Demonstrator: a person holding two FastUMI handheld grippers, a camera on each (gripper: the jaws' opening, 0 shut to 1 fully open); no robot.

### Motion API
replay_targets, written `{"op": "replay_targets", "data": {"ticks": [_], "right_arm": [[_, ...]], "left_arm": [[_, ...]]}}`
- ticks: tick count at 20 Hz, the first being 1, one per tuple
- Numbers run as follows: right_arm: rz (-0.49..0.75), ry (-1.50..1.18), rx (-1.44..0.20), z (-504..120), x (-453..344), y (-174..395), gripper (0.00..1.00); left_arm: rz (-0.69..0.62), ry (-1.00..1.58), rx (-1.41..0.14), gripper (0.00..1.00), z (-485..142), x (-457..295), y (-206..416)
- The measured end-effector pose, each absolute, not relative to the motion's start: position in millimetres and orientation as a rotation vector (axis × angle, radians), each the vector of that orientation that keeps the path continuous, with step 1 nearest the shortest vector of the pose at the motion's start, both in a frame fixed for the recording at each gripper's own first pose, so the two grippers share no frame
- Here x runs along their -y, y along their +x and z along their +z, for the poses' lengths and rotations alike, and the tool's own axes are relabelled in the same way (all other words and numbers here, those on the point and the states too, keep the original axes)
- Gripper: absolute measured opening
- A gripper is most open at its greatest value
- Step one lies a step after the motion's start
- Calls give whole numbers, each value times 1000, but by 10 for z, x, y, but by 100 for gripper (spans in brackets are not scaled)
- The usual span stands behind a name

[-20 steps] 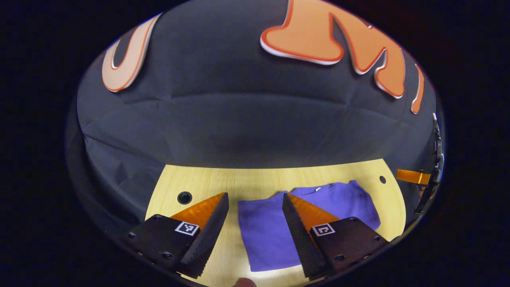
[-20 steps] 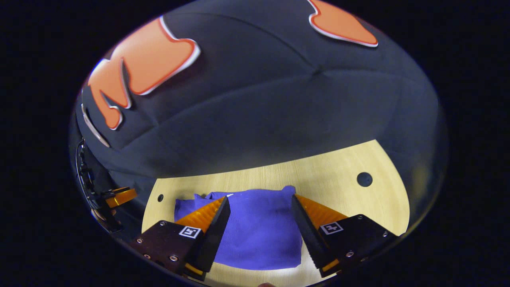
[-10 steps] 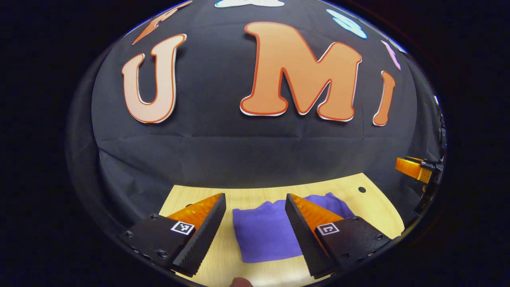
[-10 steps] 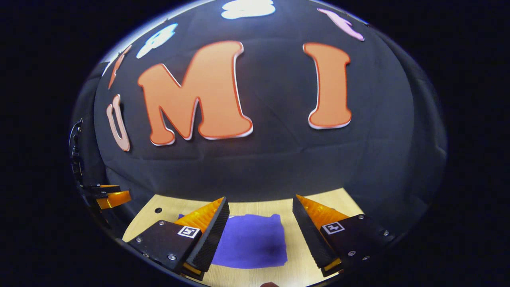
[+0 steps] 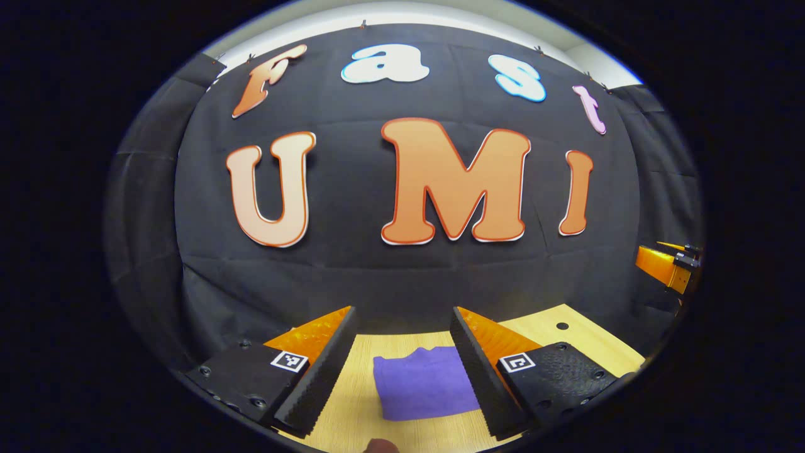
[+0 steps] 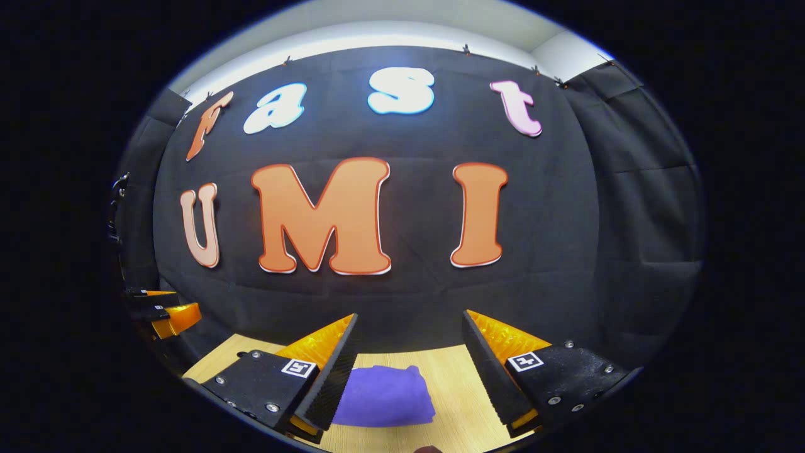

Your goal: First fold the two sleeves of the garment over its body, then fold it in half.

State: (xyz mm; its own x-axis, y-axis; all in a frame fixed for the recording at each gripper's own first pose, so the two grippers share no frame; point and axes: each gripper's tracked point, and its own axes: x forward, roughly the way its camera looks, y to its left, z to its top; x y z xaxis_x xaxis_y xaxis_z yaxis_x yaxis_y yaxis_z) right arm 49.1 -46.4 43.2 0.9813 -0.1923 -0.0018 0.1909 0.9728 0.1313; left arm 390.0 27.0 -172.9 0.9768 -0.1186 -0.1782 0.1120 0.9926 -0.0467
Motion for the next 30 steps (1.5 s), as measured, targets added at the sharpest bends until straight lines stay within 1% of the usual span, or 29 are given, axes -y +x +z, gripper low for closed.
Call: {"op": "replay_targets", "data": {"ticks": [3,4,7,8,9,11,12,13,20,24,30], "right_arm": [[-208,129,78,585,401,203,94],[-213,114,90,583,382,116,100],[-230,42,115,550,335,-84,100],[-233,20,112,524,297,-122,94],[-220,10,113,487,240,-160,100],[-196,-10,110,422,128,-171,100],[-186,-20,100,373,67,-181,100],[-176,-26,92,312,21,-192,94],[-139,-3,84,149,-162,-182,95],[-130,0,82,120,-195,-128,94],[-116,-22,99,160,-220,-57,95]], "left_arm": [[-109,-59,-110,95,-1597,-295,3727],[-108,-66,-92,94,-1571,-302,3687],[-96,-64,-55,95,-1576,-331,3569],[-98,-55,-39,94,-1560,-325,3557],[-95,-46,-38,94,-1572,-332,3552],[-92,-47,-35,94,-1621,-349,3556],[-99,-62,-31,94,-1662,-338,3428],[-99,-75,-29,94,-1652,-333,3524],[-85,-111,-54,95,-1743,-306,3482],[-100,-136,-64,95,-1786,-245,3442],[-52,-114,-33,95,-1737,-355,3475]]}}
